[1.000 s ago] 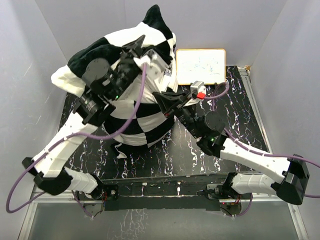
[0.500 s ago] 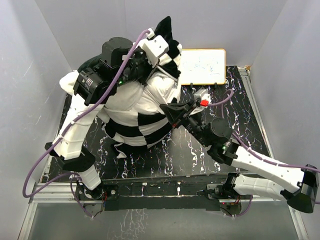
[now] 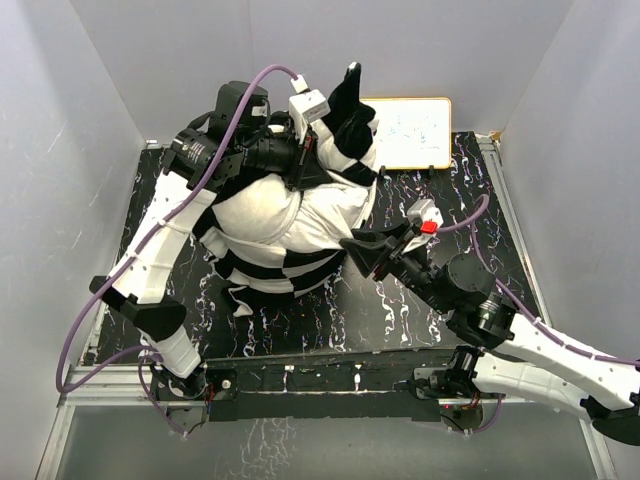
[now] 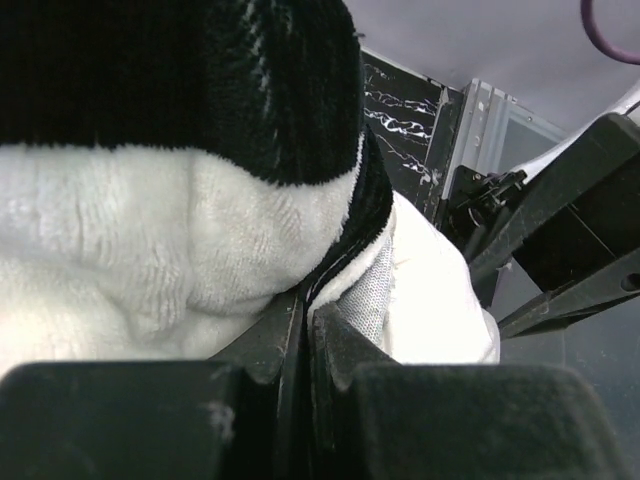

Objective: Remove the pillowcase from the pillow
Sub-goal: Remove the pillow from the pillowcase.

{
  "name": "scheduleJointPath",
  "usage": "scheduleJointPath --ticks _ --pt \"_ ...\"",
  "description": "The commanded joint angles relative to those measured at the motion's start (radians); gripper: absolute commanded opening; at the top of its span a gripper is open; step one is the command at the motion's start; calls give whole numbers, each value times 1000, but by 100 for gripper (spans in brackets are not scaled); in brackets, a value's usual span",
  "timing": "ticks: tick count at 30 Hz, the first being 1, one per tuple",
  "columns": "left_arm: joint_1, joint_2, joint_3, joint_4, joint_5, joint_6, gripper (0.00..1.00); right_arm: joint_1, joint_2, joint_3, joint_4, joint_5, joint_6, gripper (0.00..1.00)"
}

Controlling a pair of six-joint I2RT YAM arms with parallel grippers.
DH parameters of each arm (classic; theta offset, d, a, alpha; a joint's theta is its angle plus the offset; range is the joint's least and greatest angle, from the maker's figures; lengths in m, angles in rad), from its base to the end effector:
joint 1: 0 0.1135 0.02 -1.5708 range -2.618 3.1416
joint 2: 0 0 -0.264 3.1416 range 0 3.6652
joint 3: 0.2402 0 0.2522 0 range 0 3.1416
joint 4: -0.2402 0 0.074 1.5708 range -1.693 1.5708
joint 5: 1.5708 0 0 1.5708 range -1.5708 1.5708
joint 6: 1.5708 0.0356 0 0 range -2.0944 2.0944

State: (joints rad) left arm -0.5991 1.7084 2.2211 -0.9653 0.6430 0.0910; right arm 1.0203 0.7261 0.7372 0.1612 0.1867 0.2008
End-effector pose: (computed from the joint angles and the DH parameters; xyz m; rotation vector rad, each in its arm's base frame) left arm 0.2625 -0.2051 0.5026 1.0774 1.7552 -0.9670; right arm 0.0968 0.1450 0.3702 -0.4298 1.3951 0.8777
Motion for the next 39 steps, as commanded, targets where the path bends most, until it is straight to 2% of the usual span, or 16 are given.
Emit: scheduleJointPath --ticks 1,3,10,13,15,26,31,39 --pt "41 50 -97 -189 -29 -2 0 7 -21 123 -130 31 -96 47" --pt "40 48 -85 -189 -36 4 0 7 -3 182 -162 33 -152 56" --pt "40 5 -130 -168 -40 2 0 8 155 418 -309 -44 -426 76" --pt "40 1 -129 -169 -40 -2 0 5 248 527 -463 -150 -531 85" --pt "40 -4 -127 -167 -41 -4 0 2 306 581 -539 -201 -593 88" --pt "41 -41 -138 -193 -29 16 0 -172 406 713 -584 -354 -743 88" --pt "40 -53 -160 -176 -29 18 0 -187 436 812 -657 -437 -762 88" --pt "40 -69 -177 -166 -12 15 0 -199 522 856 -727 -493 -789 84"
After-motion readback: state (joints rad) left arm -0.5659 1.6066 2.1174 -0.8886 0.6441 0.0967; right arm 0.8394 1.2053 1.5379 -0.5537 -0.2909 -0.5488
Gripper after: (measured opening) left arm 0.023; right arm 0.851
